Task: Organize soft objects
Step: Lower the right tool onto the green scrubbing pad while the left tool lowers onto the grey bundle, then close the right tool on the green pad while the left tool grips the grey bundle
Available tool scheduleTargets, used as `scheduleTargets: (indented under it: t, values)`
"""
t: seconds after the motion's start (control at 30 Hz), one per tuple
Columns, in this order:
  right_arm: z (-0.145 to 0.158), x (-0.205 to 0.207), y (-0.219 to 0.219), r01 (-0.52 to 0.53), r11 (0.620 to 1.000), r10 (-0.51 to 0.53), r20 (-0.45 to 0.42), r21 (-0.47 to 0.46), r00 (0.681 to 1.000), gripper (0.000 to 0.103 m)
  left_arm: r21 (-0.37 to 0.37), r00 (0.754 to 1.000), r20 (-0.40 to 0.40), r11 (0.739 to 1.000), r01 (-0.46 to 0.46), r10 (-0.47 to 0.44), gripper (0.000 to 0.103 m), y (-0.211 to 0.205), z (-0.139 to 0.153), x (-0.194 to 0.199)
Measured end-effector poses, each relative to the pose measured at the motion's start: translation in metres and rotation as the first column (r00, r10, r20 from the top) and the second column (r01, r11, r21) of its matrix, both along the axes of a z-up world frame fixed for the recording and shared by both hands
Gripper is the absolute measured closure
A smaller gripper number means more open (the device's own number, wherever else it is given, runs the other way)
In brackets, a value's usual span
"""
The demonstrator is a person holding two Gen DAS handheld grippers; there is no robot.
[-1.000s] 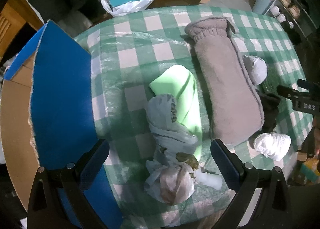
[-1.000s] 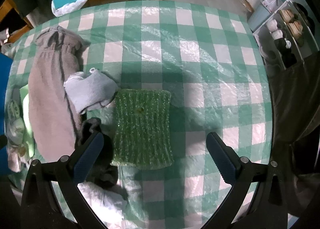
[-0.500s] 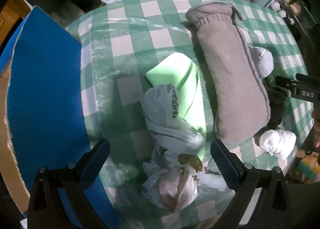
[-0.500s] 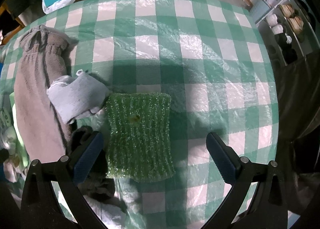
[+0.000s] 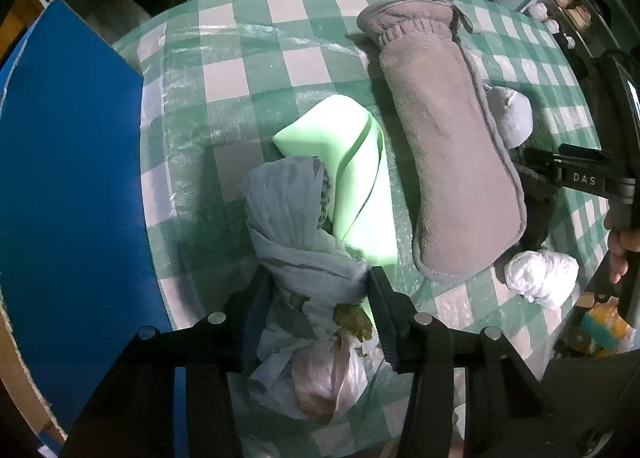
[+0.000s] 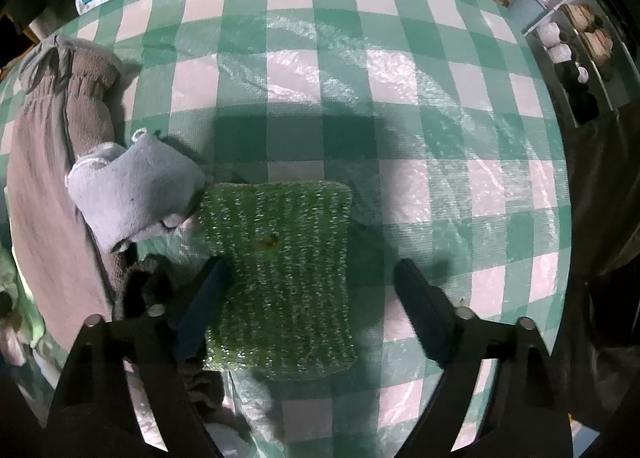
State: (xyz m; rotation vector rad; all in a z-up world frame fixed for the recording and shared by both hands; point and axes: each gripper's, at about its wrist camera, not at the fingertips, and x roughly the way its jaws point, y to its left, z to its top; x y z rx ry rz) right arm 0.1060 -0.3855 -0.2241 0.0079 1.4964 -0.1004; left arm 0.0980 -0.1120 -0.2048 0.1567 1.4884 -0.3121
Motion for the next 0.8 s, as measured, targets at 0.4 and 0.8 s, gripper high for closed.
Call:
scheduleTargets:
  t: [0.4, 0.8]
  values:
    - [0.021, -0.006, 0.009, 0.002, 0.999, -0.002, 0.013, 0.032, 1.000, 0.080, -0.015, 0.998, 0.070, 1.000, -0.003, 0.005, 0.056, 0.004, 0.036, -0.006]
    - [0.056, -0.016, 0.009, 0.011, 0.999, -0.014, 0.078, 0.035, 0.997, 0.088, 0.021, 0.992, 0.126, 1.000, 0.013, -0.016, 0.057, -0.010, 0.054, -0.017]
